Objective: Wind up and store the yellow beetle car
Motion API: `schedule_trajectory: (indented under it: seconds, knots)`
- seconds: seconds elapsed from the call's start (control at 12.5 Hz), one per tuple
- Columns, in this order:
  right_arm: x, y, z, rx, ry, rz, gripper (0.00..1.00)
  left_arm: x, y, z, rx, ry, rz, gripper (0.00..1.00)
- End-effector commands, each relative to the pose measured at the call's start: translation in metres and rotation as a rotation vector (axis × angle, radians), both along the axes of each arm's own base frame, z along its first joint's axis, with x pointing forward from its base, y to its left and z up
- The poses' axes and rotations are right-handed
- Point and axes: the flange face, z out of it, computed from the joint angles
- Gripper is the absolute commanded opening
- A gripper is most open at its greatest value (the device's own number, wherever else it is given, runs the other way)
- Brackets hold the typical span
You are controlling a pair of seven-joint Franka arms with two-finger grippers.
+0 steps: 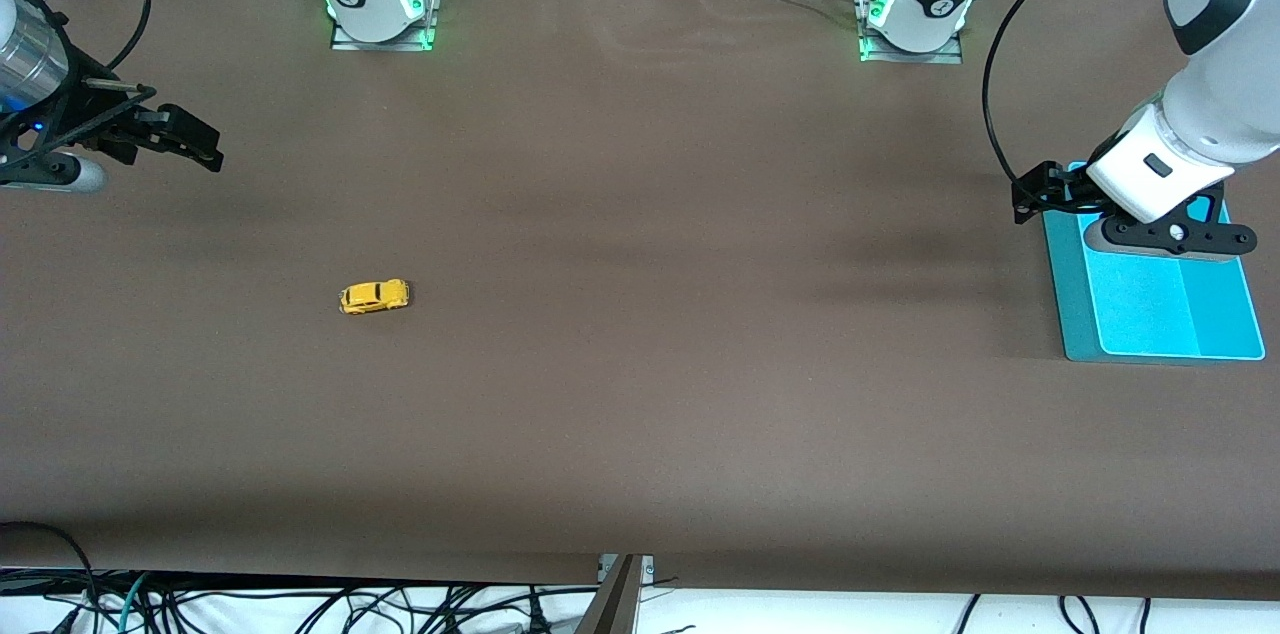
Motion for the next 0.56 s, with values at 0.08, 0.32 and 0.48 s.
schedule_trajectory:
  seconds: [0.08, 0.32, 0.48]
  knots:
    - [-0.0011, -0.0016, 0.0020, -0.007, -0.016, 0.007, 1.00, 0.0027, 0.0007, 0.0053, -0.002, -0.006, 0.008, 1.00]
    - [-0.0001, -0.0016, 0.0020, -0.007, -0.013, 0.012, 1.00, 0.0027, 0.0007, 0.0053, -0.002, -0.006, 0.008, 1.00]
    - [-0.0003, -0.0019, 0.0030, -0.010, -0.017, 0.015, 1.00, 0.0028, 0.0052, 0.0062, -0.002, -0.008, 0.011, 1.00]
